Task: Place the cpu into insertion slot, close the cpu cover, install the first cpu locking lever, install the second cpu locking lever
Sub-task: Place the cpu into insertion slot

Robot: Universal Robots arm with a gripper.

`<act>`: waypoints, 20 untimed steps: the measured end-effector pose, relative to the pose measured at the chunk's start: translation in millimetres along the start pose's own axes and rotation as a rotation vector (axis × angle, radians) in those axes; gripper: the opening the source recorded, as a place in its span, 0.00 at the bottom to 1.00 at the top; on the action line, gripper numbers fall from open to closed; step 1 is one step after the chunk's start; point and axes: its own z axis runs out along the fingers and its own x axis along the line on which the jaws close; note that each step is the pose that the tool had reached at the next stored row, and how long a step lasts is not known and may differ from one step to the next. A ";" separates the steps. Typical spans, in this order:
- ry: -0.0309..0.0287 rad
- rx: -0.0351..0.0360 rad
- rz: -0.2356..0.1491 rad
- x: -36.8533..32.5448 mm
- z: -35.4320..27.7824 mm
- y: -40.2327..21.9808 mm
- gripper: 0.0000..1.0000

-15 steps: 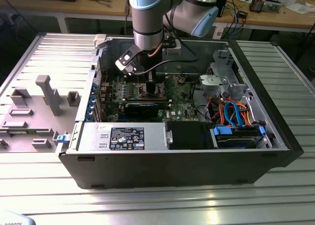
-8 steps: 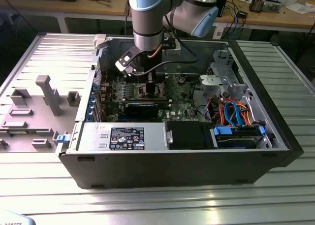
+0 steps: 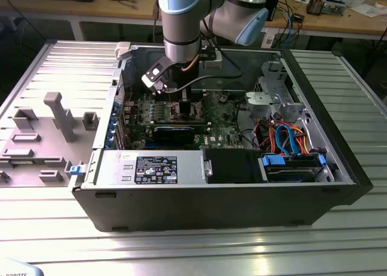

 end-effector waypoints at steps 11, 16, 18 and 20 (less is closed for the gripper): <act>0.0030 -0.0002 0.004 -3.1 1.0 0.0 0.54; 0.0040 -0.0005 0.004 -3.0 1.2 0.0 0.55; 0.0035 -0.0006 0.004 -3.0 1.2 0.0 0.62; 0.0031 -0.0003 0.004 -3.1 1.0 0.0 0.62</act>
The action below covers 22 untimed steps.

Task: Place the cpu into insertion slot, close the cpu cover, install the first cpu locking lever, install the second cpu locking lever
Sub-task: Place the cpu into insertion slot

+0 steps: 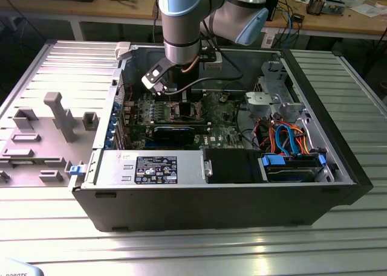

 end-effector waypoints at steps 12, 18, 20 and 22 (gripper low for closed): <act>0.0001 0.0008 0.004 0.0 0.0 1.5 0.55; -0.0021 0.0001 0.031 0.4 0.1 1.6 0.55; -0.0022 0.0000 0.032 0.4 0.1 1.5 0.55; -0.0022 0.0000 0.032 0.5 0.2 1.6 0.55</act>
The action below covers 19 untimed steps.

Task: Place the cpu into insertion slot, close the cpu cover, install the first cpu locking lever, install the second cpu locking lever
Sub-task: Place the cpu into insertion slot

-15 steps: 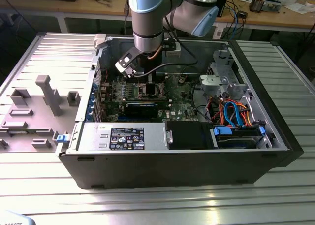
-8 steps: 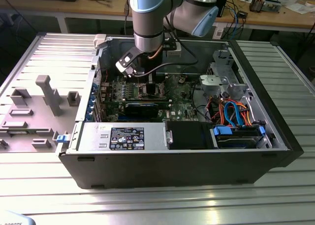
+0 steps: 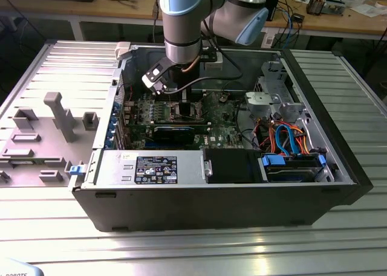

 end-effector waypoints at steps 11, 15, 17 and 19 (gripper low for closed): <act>0.0001 0.0000 0.000 0.0 -0.4 0.0 0.62; -0.0003 -0.0001 0.006 0.5 -1.3 -1.2 0.62; -0.0004 0.0000 0.008 2.1 -1.2 -1.1 0.62; -0.0005 -0.0002 0.009 2.1 -1.1 -0.8 0.62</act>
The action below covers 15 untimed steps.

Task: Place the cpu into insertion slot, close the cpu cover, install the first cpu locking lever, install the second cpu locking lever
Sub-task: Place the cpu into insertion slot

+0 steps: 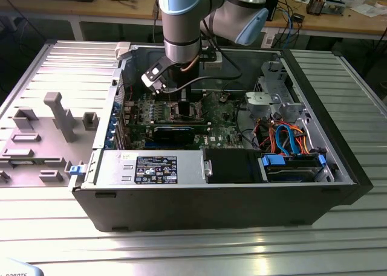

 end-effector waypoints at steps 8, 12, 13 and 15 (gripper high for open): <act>-0.0005 0.0000 -0.002 0.0 0.1 1.3 0.62; 0.0006 0.0004 -0.016 -1.4 0.1 1.4 0.62; 0.0006 0.0004 -0.015 -1.4 0.1 1.4 0.62; 0.0005 0.0004 -0.016 -1.5 0.0 1.4 0.62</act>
